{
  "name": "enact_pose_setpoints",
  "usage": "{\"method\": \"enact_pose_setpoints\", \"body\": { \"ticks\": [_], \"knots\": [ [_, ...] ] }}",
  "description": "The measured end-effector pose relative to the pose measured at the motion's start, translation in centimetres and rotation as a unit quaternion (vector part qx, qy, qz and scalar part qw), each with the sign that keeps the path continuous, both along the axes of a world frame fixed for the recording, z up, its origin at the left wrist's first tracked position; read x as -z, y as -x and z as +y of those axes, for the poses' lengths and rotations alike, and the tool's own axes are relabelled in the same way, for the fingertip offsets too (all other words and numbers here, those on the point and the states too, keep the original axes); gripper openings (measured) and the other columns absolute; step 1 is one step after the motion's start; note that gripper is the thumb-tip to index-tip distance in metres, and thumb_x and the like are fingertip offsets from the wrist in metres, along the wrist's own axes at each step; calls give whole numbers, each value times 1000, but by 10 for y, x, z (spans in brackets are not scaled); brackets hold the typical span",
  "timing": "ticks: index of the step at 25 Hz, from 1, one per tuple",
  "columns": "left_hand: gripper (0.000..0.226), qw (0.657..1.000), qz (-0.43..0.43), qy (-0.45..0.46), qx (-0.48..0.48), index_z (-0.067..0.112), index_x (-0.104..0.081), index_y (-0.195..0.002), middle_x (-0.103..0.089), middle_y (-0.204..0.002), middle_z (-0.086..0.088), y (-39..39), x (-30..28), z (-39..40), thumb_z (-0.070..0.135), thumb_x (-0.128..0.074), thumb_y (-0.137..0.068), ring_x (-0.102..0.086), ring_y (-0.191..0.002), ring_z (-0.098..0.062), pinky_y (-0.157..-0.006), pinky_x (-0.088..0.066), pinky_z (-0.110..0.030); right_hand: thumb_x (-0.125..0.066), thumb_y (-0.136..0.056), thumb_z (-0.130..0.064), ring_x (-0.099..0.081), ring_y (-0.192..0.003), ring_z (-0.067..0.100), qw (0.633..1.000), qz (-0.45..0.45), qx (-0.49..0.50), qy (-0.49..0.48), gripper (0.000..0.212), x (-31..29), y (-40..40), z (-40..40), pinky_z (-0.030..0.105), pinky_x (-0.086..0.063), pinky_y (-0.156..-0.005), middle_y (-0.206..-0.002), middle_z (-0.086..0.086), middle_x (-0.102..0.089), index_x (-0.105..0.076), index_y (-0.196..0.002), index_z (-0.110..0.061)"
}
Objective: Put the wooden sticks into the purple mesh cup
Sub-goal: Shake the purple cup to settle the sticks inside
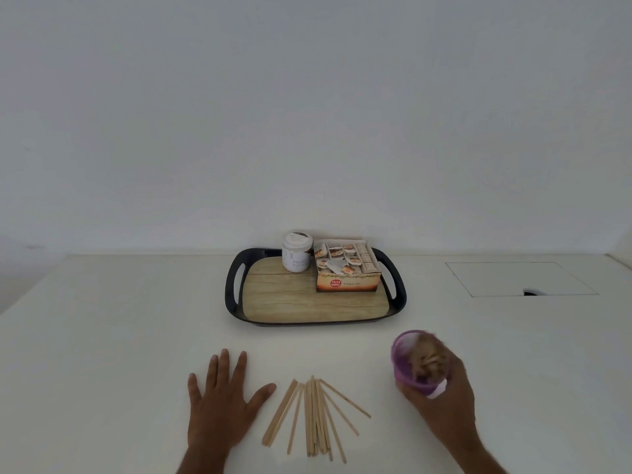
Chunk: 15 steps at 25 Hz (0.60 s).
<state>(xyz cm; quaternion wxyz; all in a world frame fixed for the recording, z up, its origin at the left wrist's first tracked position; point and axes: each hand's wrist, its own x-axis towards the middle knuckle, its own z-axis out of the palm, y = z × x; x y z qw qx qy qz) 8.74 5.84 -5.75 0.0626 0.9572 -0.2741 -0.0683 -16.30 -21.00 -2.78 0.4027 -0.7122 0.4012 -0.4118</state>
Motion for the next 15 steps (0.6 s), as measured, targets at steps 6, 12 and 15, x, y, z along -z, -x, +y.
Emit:
{"method": "enact_pose_setpoints", "body": {
  "ticks": [6, 12, 15],
  "knots": [
    [122, 1000, -3, 8, -1, 33, 3, -157, 5, -167, -2, 0, 0, 0, 92, 27, -53, 9, -154, -20, -121, 3, -55, -96, -36, -45, -62, -99, 14, 1000, -2, 8, 30, 89, -2, -1, 7, 34, -53, -84, -110, -7, -63, -53, -113, -27],
    [120, 1000, 4, 8, -2, 33, 4, -157, 6, -167, -2, 0, -1, -1, 92, 25, -54, 10, -153, -20, -121, 4, -55, -95, -41, -45, -62, -98, 17, 999, 3, 4, 35, 85, -3, -3, 2, 37, -55, -81, -109, -3, -63, -54, -111, -21],
    [122, 1000, 8, 0, 0, 33, 5, -157, 7, -167, -2, 1, -3, -1, 92, 27, -53, 11, -153, -20, -121, 4, -55, -97, -41, -37, -61, -103, 17, 999, -18, 35, 34, 92, -7, -2, 6, 28, -54, -81, -114, -8, -61, -52, -120, -26]
  ]
}}
